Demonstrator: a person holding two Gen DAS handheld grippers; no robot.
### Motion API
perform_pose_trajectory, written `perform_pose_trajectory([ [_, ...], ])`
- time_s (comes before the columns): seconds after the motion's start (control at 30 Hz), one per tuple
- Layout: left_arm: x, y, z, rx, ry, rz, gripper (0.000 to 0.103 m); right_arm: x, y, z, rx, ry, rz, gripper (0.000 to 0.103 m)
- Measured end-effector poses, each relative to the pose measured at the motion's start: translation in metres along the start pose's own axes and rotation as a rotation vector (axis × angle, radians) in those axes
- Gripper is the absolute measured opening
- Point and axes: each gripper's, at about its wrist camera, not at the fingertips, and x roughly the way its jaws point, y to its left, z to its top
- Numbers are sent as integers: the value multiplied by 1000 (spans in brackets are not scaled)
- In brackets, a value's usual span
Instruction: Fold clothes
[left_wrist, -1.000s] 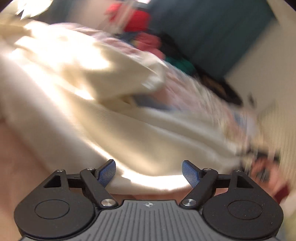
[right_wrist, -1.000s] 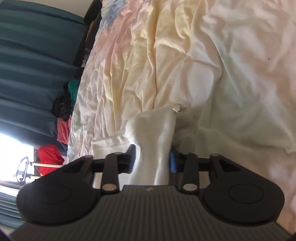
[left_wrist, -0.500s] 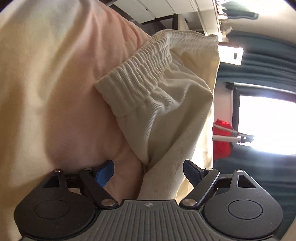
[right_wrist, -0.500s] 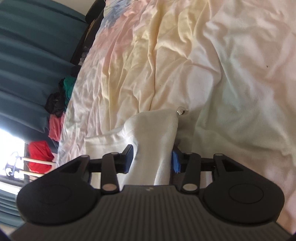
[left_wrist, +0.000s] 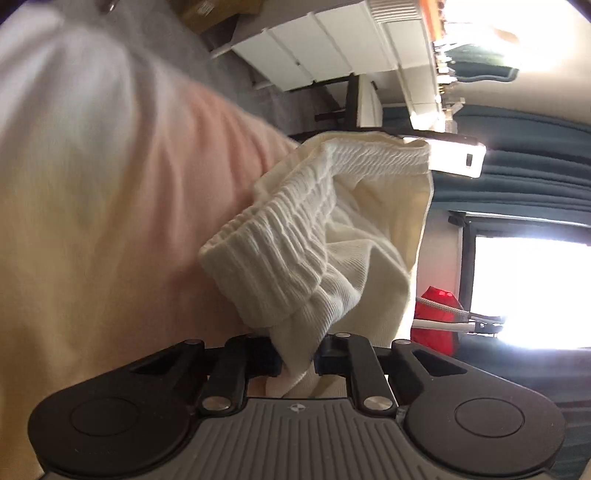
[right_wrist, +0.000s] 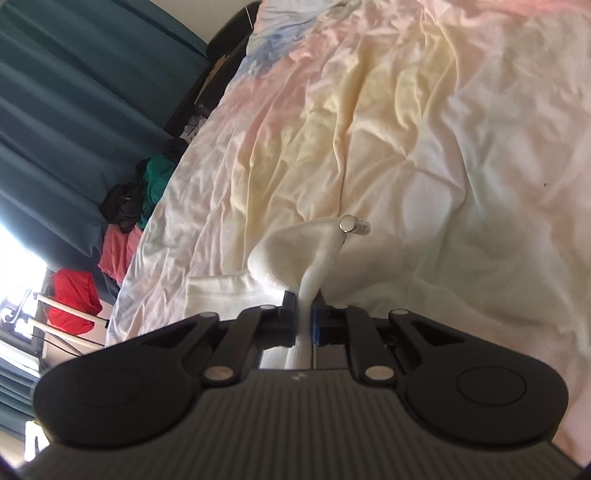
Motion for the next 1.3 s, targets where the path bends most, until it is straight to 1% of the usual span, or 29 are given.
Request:
perform_pose_trajectory([
  [0.07,-22,-21,14,72,-52,-5,11,-3,-1,1,12,-16,6,10],
  [0.13,-44,-40,28,137,-65,-1,8,-5,-5,4,42,-16,9,10],
  [0.17,-52,-49,35,162,-56,3,7,-6,-8,5,58,-15,10,10],
  [0.27,-69,-70,53,228,3,25,7,-11,-13,9,90,-18,18,10],
  [0.37,-91,-80,60,337,62,86,6,-26,-11,9,78,-71,-5,10],
  [0.43,-103,-77,57,415,78,143,6,-39,-9,6,60,-114,-49,10],
  [0.5,-106,-69,51,499,77,218,7,-47,-10,0,31,-136,-150,10],
  [0.57,-100,-55,45,563,83,317,7,-41,-19,-5,50,-101,-241,10],
  [0.63,-89,-40,43,595,109,404,7,-29,-30,-7,76,-43,-298,10],
  [0.67,-84,-34,45,598,116,419,8,-26,-30,-8,65,-37,-306,10],
  [0.73,-82,-30,44,615,123,416,11,-22,-30,-10,40,-27,-322,11],
  [0.77,-85,-32,42,639,127,414,12,-22,-25,-12,5,-32,-332,12],
  [0.8,-87,-34,41,667,132,419,15,-23,-21,-13,-21,-36,-339,12],
  [0.83,-87,-37,40,695,136,431,20,-24,-17,-15,-39,-43,-349,13],
  [0.87,-88,-39,39,718,135,452,25,-24,-15,-15,-45,-45,-360,17],
  [0.9,-90,-41,36,733,125,479,33,-24,-13,-16,-52,-47,-370,20],
  [0.93,-92,-45,33,751,111,497,46,-25,-11,-16,-59,-50,-381,29],
  [0.97,-94,-48,30,773,94,509,53,-25,-8,-16,-70,-55,-387,38],
  [1.0,-96,-52,28,798,73,513,66,-29,-4,-16,-87,-73,-379,44],
  [1.03,-99,-55,26,825,48,509,76,-32,0,-16,-104,-91,-372,54],
  [1.07,-102,-58,22,856,22,504,80,-35,4,-16,-122,-109,-364,58],
  [1.17,-112,-74,2,968,-61,483,84,-48,26,-19,-227,-197,-356,58],
  [1.23,-117,-87,-19,1053,-116,451,88,-58,42,-24,-307,-270,-354,58],
  [1.27,-118,-94,-30,1089,-141,426,88,-64,49,-27,-336,-298,-334,59],
  [1.3,-118,-100,-42,1125,-155,397,91,-70,56,-29,-359,-316,-292,59],
])
